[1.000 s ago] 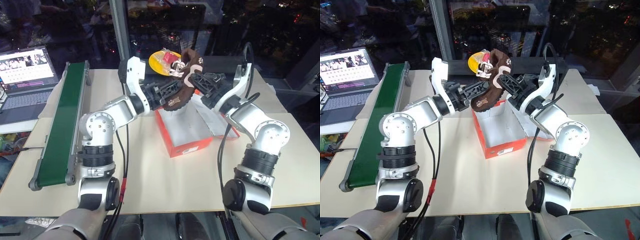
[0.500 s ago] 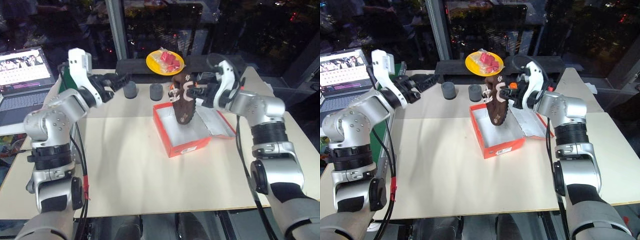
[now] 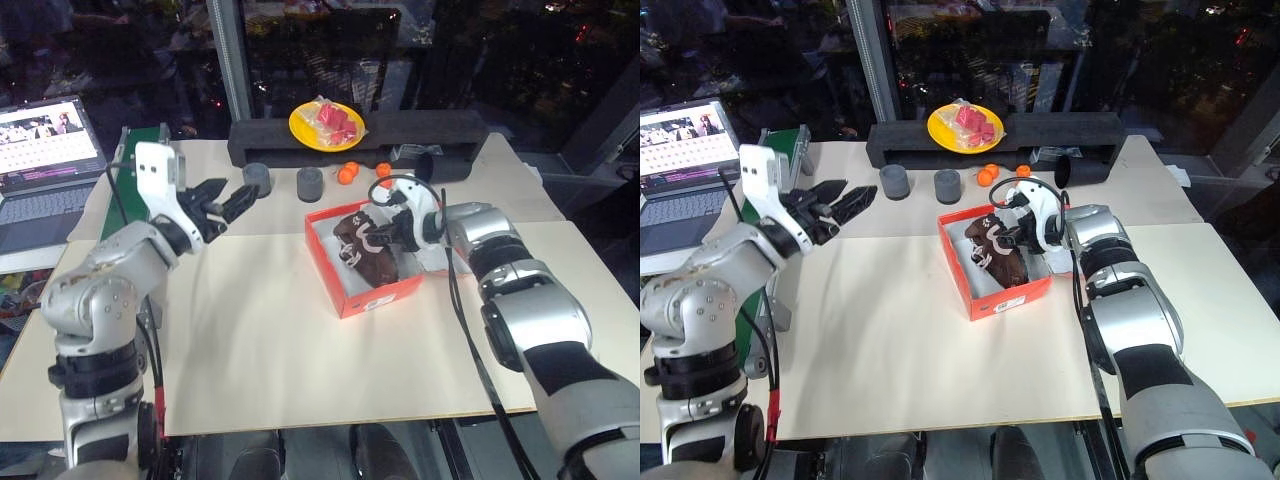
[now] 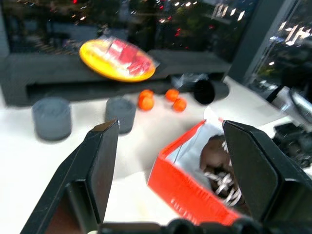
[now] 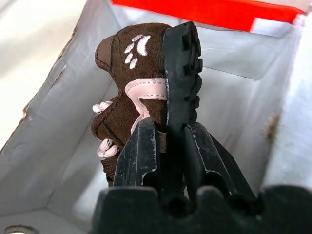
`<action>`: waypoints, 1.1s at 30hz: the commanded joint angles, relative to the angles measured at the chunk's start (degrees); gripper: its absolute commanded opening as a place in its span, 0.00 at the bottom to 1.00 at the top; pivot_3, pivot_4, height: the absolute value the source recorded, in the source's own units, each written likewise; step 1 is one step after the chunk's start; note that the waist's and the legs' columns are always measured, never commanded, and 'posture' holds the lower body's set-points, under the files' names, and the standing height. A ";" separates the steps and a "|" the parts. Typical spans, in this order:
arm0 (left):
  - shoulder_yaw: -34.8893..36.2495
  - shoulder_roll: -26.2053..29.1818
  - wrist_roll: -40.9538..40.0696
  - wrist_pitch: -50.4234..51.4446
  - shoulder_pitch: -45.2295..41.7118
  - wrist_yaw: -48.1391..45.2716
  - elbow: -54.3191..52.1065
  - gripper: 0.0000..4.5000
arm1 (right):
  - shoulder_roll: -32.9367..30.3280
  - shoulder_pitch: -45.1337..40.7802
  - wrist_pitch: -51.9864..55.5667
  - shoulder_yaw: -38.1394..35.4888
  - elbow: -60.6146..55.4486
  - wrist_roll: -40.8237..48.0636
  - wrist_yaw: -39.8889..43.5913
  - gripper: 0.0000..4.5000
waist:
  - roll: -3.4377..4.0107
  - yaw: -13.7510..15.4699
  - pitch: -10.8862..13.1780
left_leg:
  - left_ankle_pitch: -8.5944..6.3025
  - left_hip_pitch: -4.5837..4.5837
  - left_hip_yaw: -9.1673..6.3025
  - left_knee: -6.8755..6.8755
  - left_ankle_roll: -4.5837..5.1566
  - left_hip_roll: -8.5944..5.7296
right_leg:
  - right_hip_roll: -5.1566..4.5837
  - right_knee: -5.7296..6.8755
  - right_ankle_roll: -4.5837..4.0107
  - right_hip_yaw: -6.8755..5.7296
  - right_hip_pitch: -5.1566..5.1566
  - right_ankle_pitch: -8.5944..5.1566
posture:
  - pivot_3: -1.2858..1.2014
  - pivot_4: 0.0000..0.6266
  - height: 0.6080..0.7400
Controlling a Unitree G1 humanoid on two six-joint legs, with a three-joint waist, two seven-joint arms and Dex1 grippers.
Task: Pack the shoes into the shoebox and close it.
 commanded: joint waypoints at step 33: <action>-2.23 -2.54 1.35 -0.03 11.18 7.16 -12.19 0.80 | -0.34 3.34 -5.49 -11.27 6.49 -7.20 -14.29 0.63 | -0.07 1.44 -0.05 | -0.01 0.90 -0.04 -0.02 -0.02 -0.02 | -0.02 -0.36 0.01 -0.11 1.14 -0.02 | 0.52 0.24 1.00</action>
